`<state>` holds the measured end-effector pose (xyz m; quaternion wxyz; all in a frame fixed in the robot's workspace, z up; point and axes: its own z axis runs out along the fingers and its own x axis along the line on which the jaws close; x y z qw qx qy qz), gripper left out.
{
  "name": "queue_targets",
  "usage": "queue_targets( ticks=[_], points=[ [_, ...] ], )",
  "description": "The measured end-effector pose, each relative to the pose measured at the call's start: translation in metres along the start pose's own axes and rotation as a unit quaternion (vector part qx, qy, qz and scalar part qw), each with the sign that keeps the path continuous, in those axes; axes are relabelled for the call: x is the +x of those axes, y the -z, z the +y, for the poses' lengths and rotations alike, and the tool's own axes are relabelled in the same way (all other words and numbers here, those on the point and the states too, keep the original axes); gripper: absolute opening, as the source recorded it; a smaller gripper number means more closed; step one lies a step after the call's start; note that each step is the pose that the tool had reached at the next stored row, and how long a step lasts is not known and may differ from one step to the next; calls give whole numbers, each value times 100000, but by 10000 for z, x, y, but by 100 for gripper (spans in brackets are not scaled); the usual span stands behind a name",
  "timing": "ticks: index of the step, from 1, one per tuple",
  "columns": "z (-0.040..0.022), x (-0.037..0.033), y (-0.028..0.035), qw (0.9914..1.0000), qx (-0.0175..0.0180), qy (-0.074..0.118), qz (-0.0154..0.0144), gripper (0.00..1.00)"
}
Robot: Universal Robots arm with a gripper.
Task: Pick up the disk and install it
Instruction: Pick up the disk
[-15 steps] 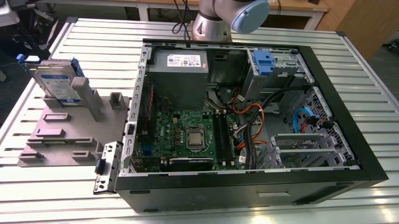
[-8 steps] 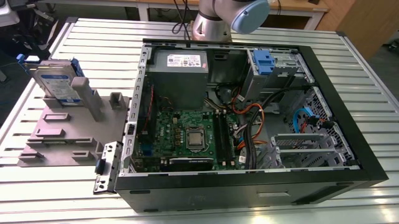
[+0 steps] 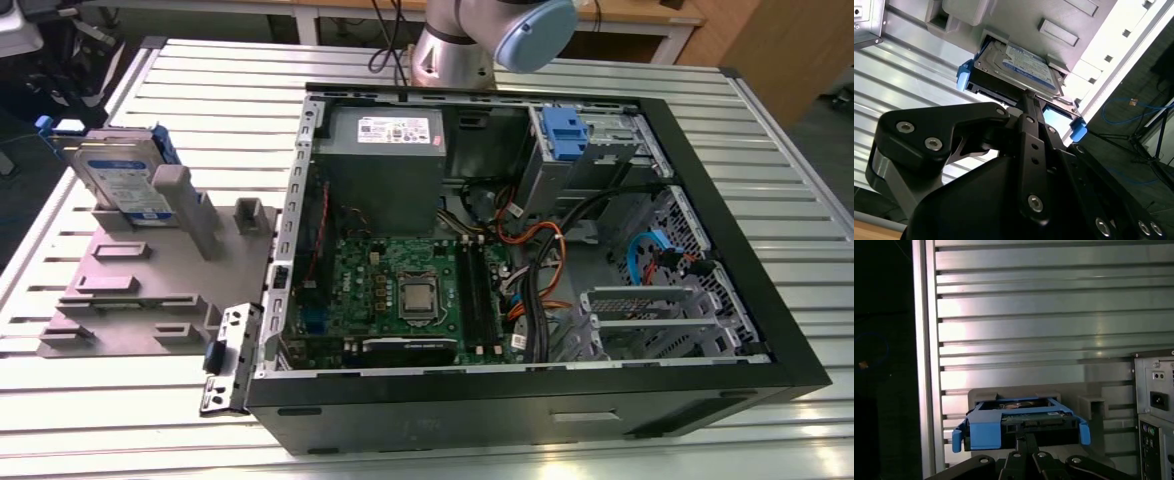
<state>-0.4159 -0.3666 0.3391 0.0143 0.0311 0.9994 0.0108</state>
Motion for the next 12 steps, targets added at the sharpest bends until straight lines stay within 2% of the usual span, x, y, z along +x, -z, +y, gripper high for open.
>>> queue_targets(
  ticks=[2,9,12],
  points=[
    [0,0,0,99996,-24,848,19,11],
    [0,0,0,99995,-31,1039,23,11],
    [0,0,0,99986,-48,1676,40,11]
  ],
)
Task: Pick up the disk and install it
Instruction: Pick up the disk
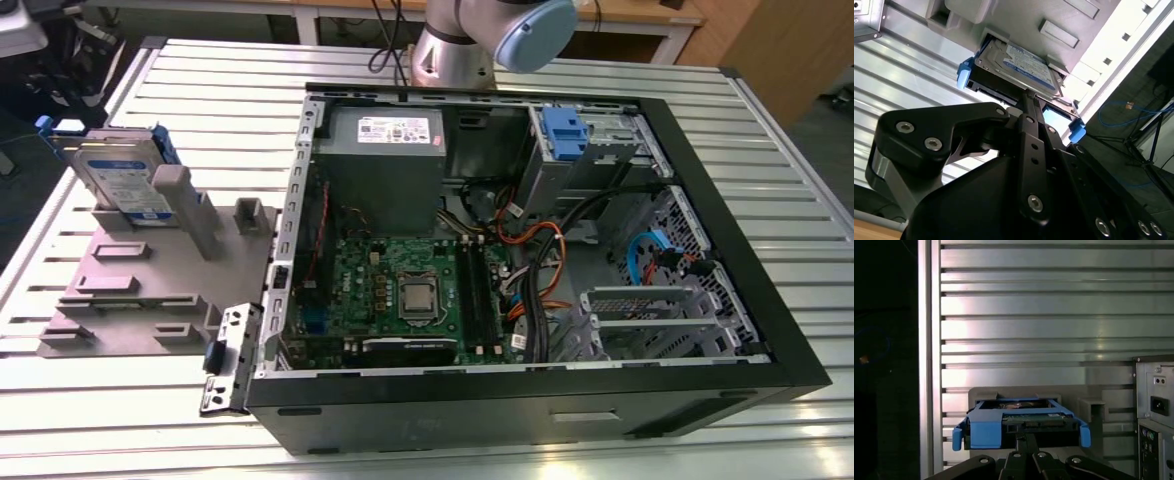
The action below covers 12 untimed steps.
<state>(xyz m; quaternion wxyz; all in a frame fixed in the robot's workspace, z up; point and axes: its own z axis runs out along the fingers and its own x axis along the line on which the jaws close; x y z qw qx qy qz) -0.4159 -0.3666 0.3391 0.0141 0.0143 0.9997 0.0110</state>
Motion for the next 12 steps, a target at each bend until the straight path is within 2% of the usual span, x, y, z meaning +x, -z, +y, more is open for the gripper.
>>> queue_targets(
  ticks=[3,12],
  points=[
    [0,0,0,99989,-39,1461,32,11],
    [0,0,0,99979,-58,2027,41,11]
  ],
)
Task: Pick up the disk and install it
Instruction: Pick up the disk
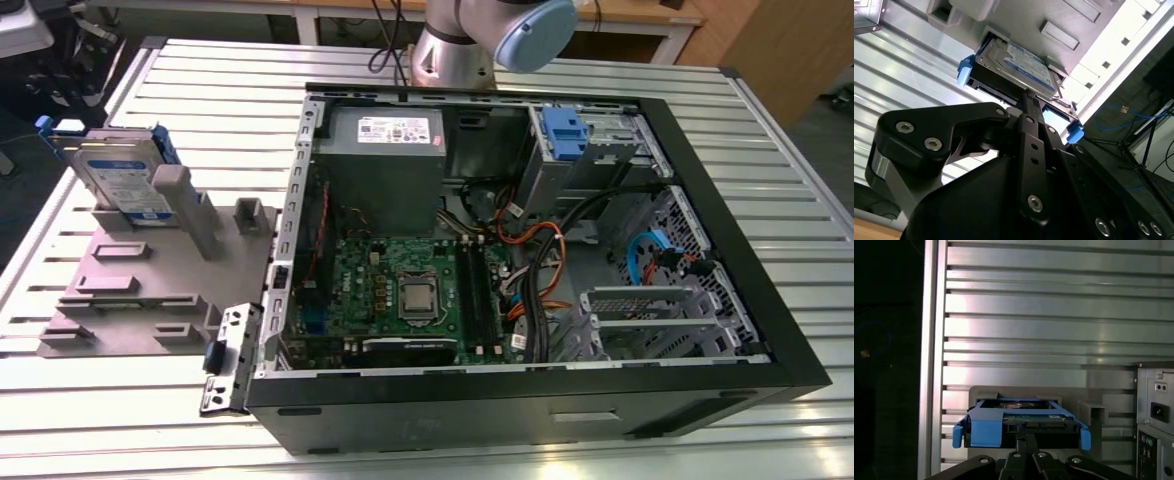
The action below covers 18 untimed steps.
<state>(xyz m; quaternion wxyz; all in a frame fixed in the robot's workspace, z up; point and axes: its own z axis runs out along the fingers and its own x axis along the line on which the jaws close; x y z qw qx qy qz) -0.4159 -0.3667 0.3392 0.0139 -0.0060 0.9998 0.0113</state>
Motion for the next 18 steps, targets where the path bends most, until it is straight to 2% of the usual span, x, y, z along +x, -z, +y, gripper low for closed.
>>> queue_targets(
  ticks=[2,10,18],
  points=[
    [0,0,0,99999,-16,536,7,11],
    [0,0,1,99997,-18,726,20,11],
    [0,0,1,99928,-102,3792,91,11]
  ],
)
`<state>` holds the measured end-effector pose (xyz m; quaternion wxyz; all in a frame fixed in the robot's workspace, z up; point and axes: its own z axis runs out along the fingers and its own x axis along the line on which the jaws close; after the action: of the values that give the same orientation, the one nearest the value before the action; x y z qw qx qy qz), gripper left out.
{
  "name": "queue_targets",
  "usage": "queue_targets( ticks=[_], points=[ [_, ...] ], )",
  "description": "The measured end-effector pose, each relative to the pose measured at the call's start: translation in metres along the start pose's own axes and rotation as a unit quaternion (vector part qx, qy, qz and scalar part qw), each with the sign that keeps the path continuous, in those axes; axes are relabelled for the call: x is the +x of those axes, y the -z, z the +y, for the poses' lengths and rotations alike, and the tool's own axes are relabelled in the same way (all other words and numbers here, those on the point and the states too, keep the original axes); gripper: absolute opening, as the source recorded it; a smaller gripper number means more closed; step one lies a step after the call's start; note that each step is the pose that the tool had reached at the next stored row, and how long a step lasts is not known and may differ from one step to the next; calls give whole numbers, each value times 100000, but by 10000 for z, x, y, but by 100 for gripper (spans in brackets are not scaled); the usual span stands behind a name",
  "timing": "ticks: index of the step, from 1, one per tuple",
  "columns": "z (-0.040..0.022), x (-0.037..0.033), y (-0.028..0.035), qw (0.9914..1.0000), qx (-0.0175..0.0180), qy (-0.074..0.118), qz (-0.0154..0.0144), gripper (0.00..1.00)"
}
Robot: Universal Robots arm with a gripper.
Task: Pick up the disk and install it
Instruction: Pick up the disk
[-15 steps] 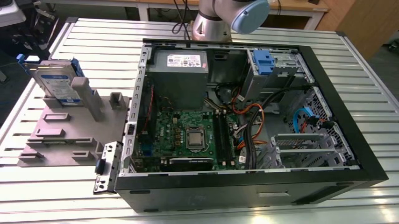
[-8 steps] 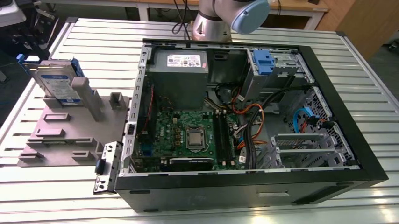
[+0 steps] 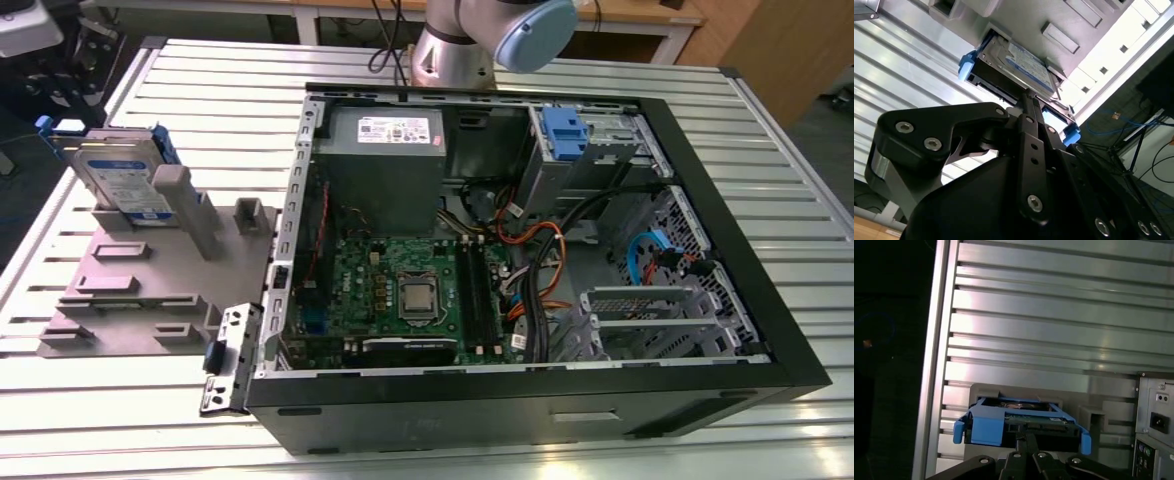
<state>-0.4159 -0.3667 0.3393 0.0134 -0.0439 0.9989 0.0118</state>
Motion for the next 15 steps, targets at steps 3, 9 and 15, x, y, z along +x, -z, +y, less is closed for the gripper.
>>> queue_targets(
  ticks=[3,9,15],
  points=[
    [0,0,4,99998,-22,638,6,11],
    [0,-1,12,99997,-27,822,12,11],
    [0,0,12,99988,-44,1545,34,11]
  ],
)
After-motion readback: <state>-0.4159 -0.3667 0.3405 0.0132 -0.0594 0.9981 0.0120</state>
